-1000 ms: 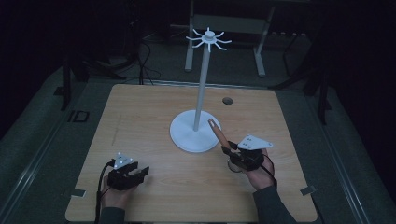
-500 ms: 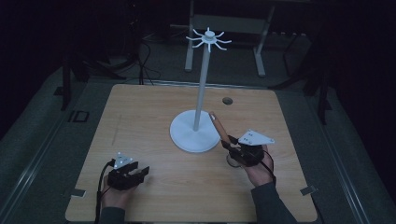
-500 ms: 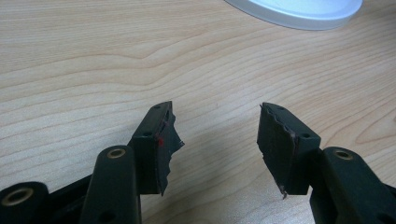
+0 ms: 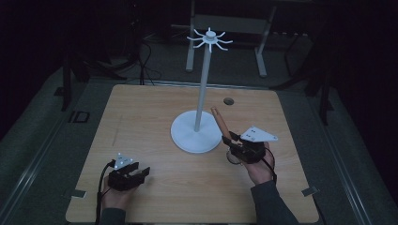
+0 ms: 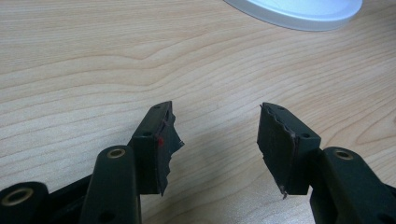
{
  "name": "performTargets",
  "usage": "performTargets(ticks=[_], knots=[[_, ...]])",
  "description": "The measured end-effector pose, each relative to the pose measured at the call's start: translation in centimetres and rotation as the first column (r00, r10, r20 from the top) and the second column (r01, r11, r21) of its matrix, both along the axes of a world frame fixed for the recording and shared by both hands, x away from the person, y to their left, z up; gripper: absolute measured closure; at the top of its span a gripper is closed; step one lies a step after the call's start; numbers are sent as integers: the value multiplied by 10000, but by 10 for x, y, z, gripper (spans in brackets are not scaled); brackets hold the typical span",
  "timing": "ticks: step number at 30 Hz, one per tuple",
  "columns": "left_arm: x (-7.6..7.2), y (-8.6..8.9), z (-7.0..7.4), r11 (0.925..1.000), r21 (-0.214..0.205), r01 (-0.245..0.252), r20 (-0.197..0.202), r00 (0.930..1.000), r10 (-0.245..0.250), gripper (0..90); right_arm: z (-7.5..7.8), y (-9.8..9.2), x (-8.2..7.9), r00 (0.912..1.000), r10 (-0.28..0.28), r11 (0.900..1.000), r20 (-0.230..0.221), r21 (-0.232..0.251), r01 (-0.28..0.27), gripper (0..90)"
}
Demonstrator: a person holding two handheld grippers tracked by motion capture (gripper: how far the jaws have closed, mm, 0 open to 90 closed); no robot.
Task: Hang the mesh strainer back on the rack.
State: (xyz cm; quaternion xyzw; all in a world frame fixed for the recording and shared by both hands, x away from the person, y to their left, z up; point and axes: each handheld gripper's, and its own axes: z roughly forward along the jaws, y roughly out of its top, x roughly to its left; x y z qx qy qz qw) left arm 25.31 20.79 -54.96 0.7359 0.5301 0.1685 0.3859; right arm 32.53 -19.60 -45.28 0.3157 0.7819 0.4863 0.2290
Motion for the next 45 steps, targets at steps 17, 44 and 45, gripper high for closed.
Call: performTargets(ticks=[17,44,45], knots=[[0,0,0,10000,4,0,11,10000,0,461,9,3,2,9997,-155,9996,205,256,150,694],[0,0,0,10000,1,0,2,10000,0,461,22,8,5,9989,-290,9984,360,503,271,694],[0,0,0,10000,-7,-5,6,10000,5,461,23,9,5,9988,-313,9982,389,527,292,694]])
